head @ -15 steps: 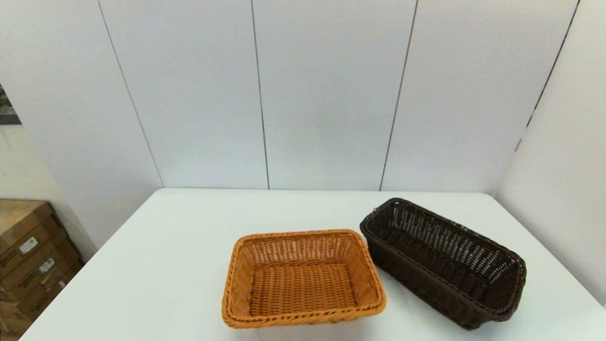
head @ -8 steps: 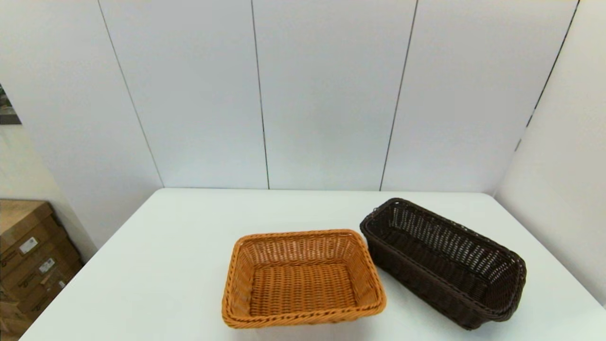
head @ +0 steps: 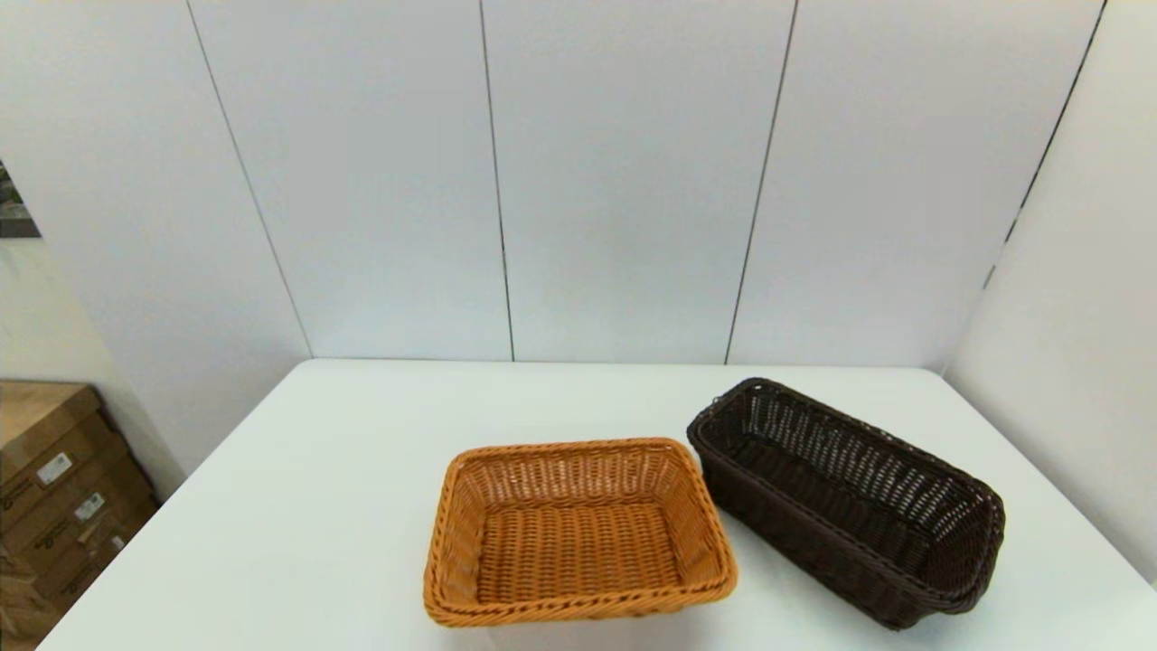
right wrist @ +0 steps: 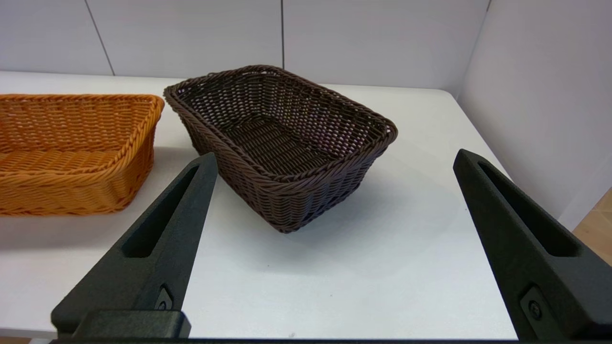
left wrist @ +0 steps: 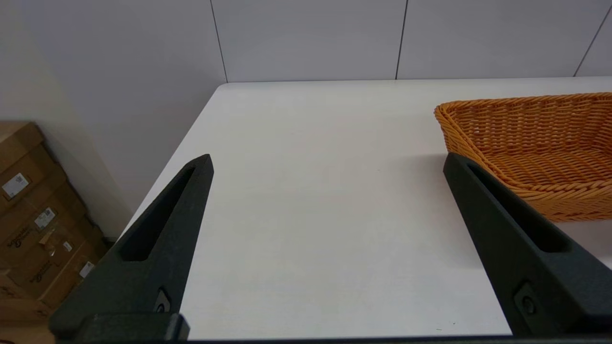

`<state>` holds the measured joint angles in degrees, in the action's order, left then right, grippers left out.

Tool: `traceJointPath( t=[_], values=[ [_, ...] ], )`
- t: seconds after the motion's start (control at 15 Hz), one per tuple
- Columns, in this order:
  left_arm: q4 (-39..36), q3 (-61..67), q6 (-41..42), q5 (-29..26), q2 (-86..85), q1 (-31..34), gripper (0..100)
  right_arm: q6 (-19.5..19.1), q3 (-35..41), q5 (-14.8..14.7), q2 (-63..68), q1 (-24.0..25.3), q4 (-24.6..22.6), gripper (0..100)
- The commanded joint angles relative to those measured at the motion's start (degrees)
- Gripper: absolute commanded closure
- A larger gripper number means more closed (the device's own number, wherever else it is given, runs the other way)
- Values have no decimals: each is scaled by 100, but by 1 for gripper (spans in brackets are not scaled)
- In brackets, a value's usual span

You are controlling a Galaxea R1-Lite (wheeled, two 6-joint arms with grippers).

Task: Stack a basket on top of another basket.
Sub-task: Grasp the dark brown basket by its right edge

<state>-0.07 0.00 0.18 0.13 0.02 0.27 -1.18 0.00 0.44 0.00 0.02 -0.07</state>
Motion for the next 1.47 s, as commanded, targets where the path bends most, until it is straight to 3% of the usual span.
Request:
traceJointPath(
  t=[0.07,0.6,1.47],
  values=[
    [-1,0,-1,4,6,0,0,-5,9,0,0,6,-1,0],
    [-1,0,-1,4,6,0,0,-101,9,53,0,6,16,0],
    [-1,0,-1,4,-2,0,0,83,0,-26,0,-2,-1,0]
  ],
)
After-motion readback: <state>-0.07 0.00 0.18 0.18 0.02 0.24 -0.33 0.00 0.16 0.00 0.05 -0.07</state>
